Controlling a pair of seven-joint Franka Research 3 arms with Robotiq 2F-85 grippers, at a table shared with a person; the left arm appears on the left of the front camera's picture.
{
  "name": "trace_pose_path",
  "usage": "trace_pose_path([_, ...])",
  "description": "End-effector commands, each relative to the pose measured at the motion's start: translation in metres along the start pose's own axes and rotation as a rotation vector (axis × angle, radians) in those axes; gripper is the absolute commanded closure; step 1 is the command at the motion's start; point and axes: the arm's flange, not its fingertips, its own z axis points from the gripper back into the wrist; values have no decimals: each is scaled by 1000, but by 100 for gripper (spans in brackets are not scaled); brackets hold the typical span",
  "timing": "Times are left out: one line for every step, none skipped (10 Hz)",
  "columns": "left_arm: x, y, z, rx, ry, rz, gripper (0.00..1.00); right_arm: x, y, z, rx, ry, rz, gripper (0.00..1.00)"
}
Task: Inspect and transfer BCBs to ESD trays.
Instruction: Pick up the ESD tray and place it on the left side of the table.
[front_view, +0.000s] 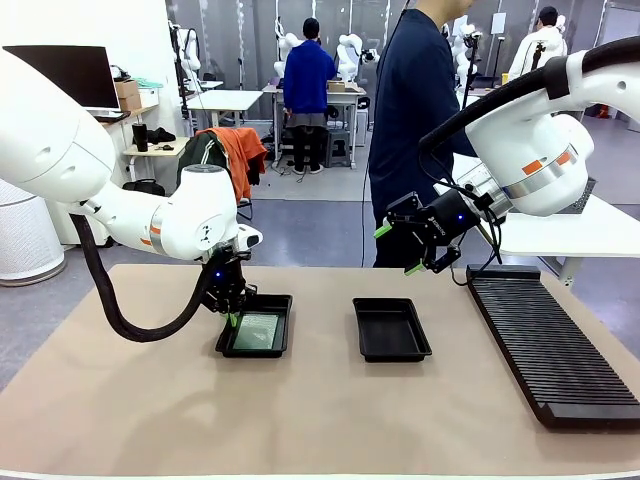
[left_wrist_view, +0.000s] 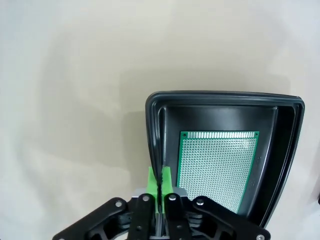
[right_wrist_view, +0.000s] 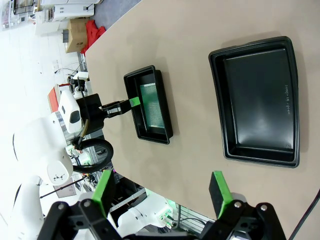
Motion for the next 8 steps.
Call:
trace_pose_path([0, 0, 0, 2, 3, 0, 100, 0, 2, 1, -18, -15, -14, 0])
trace_pose_path([0, 0, 0, 2, 3, 0, 100, 0, 2, 1, -18, -15, -14, 0])
trace_pose_path([0, 0, 0, 2, 3, 0, 100, 0, 2, 1, -18, -15, -14, 0])
trace_pose_path([0, 0, 0, 0, 0, 0, 96, 0, 2, 1, -18, -15, -14, 0])
trace_pose_path([3, 7, 4, -34, 14, 1, 96, 0, 2, 1, -18, -15, -14, 0])
trace_pose_path([6, 16, 7, -85, 26, 0, 96, 0, 2, 1, -18, -15, -14, 0])
trace_pose_path([10, 25, 10, -139, 36, 1, 96, 0, 2, 1, -18, -15, -14, 0])
trace_pose_path([14, 36, 13, -203, 58, 3, 96, 0, 2, 1, -18, -15, -14, 0])
